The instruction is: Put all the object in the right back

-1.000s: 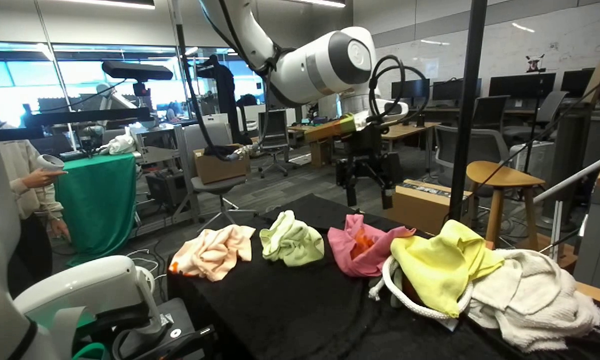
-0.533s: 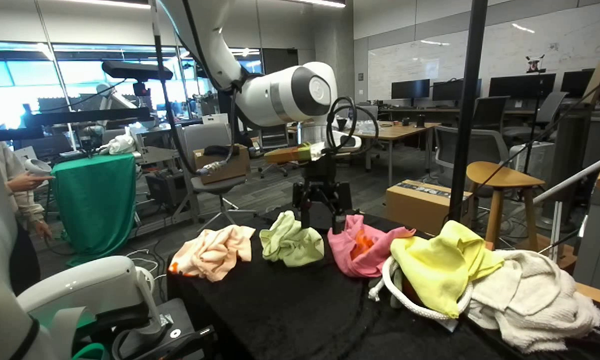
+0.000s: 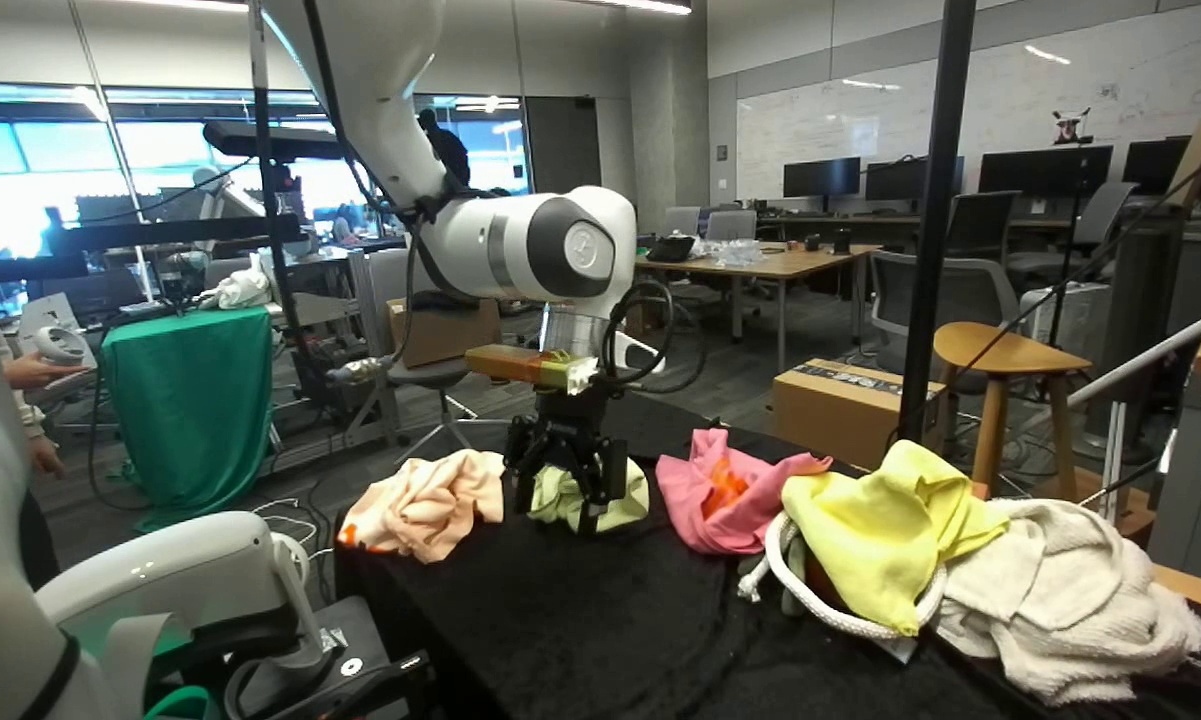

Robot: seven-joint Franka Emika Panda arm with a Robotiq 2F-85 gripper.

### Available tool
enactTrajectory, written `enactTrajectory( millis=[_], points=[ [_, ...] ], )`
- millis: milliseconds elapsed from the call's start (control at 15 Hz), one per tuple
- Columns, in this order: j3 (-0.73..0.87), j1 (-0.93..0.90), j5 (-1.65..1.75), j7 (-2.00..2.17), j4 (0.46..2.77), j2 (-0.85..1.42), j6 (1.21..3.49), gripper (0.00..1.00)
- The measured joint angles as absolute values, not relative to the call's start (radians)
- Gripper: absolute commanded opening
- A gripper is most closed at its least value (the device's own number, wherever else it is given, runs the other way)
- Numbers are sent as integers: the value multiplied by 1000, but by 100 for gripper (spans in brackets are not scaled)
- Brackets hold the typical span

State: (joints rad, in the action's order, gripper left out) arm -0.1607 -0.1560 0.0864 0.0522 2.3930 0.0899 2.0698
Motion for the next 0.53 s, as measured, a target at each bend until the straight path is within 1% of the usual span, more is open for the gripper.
enactTrajectory(
  millis=[533],
  points=[
    [-227, -190, -139, -40, 2494, 88, 2122, 100]
  ],
)
